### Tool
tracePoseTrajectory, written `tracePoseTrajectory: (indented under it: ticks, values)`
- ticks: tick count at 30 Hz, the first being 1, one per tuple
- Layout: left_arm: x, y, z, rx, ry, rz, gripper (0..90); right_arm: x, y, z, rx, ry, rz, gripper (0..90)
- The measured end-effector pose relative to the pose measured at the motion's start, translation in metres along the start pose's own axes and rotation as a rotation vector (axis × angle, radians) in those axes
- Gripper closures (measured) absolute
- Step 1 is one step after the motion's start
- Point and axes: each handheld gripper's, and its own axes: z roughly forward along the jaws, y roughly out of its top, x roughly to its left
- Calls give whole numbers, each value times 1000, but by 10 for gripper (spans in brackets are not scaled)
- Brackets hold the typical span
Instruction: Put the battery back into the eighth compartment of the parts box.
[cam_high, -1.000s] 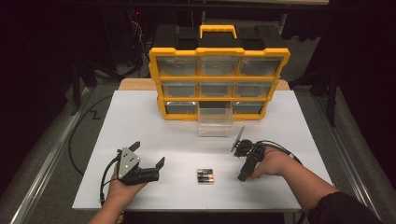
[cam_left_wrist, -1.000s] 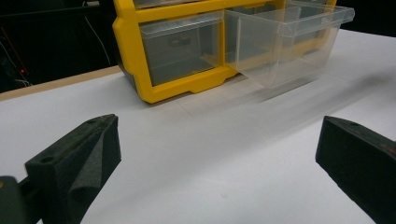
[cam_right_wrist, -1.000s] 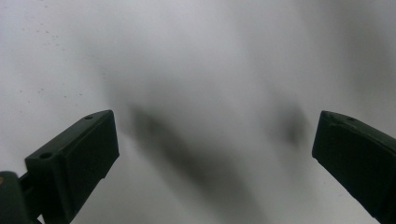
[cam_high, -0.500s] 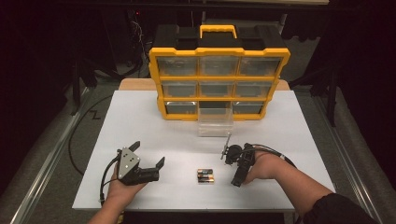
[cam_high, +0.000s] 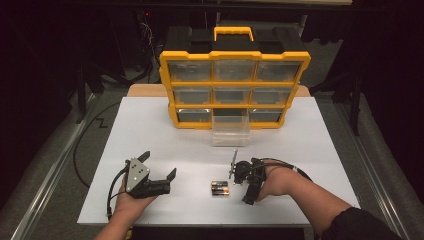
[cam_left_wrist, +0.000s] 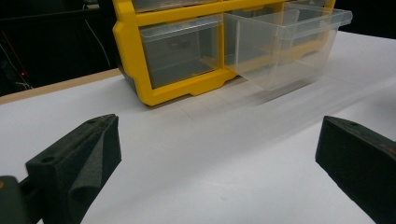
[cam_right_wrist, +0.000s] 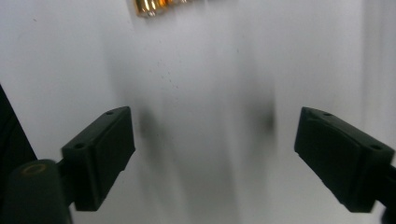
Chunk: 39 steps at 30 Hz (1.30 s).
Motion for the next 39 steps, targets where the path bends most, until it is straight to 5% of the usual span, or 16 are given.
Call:
tracePoseTrajectory:
  ticks: [30, 39]
  values:
    - [2, 1, 0, -5, -6, -7, 11, 27, 35, -17, -74, 7, -164, 591]
    - [2, 1, -1, -12, -6, -12, 11, 31, 42, -14, -77, 7, -189, 656]
